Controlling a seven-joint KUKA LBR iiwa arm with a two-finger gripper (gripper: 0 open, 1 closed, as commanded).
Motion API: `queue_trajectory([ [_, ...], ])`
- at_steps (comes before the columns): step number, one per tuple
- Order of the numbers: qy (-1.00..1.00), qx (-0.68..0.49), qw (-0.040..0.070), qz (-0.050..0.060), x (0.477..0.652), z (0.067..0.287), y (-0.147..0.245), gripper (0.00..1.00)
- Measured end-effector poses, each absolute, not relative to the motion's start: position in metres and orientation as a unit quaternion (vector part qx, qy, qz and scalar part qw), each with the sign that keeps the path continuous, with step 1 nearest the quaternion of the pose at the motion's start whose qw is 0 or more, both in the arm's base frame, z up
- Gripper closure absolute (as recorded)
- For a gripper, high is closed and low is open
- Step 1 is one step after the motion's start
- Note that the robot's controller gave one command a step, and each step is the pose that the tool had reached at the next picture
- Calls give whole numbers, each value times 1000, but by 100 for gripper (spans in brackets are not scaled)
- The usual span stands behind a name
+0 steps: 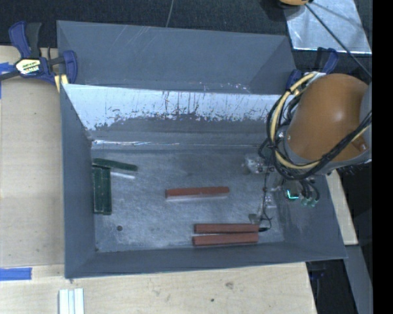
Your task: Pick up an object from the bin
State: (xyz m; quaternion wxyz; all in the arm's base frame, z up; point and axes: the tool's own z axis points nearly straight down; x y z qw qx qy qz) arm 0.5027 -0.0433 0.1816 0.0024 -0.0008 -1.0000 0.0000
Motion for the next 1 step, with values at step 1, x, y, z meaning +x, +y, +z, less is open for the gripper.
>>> queue_trajectory([
  [1,-1000,0,-2,0,505,185,-43,0],
])
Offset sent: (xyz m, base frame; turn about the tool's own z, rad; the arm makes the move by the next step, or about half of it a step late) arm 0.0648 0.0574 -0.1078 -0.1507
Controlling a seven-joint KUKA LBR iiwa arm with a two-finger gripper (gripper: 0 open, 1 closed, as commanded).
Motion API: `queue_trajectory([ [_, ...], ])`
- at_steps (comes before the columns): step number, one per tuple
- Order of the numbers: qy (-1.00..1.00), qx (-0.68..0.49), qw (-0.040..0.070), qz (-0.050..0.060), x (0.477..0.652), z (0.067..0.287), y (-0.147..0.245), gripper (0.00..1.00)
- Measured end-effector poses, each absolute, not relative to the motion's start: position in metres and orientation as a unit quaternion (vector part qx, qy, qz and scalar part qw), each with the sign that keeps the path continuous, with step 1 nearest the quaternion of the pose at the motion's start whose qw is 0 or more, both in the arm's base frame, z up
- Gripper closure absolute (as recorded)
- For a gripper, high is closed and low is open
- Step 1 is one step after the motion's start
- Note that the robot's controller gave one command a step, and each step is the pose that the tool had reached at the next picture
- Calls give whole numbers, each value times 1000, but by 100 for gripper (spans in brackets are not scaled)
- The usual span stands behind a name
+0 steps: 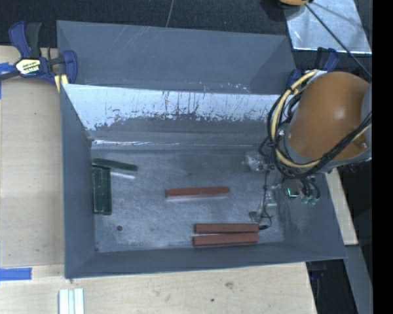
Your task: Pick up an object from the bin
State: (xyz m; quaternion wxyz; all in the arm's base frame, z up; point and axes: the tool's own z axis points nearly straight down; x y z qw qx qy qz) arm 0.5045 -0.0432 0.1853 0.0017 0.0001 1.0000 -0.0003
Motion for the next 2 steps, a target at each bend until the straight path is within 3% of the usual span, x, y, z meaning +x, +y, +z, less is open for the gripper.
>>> queue_trajectory([
  [1,1000,-31,5,-1,534,140,-20,0],
  [2,1000,1,-1,1,540,113,-15,0],
])
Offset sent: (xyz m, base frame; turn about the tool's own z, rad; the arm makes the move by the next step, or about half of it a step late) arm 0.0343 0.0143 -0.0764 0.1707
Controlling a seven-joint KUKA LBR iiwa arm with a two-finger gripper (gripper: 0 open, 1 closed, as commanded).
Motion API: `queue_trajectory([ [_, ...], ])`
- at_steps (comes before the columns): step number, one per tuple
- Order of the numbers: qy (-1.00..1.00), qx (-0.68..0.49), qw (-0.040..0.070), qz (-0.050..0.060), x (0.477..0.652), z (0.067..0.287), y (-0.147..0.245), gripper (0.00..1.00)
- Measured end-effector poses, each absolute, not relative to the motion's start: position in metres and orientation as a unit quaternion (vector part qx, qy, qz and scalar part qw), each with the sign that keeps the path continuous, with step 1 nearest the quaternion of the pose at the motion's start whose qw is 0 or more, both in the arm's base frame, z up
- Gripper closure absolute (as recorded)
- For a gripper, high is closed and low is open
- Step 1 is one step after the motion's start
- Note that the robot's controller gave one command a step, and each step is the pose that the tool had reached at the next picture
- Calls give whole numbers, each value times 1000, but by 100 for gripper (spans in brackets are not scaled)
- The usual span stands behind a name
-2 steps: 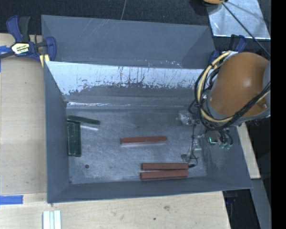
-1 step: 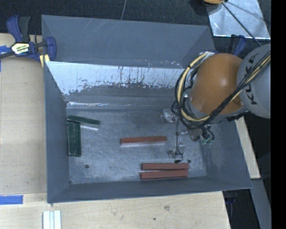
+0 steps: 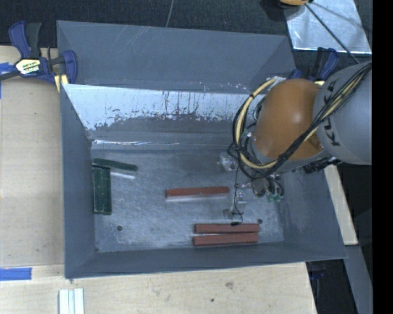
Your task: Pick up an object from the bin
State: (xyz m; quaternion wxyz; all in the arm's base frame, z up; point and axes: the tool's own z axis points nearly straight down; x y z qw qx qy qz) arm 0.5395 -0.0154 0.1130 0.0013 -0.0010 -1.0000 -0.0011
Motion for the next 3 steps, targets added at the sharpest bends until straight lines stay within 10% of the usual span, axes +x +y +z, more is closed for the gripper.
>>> queue_trajectory([
  [1,-999,35,-3,0,573,71,-13,100],
  [2,-999,35,-3,0,573,71,-13,100],
  [3,-993,117,-1,0,593,278,-34,100],
])
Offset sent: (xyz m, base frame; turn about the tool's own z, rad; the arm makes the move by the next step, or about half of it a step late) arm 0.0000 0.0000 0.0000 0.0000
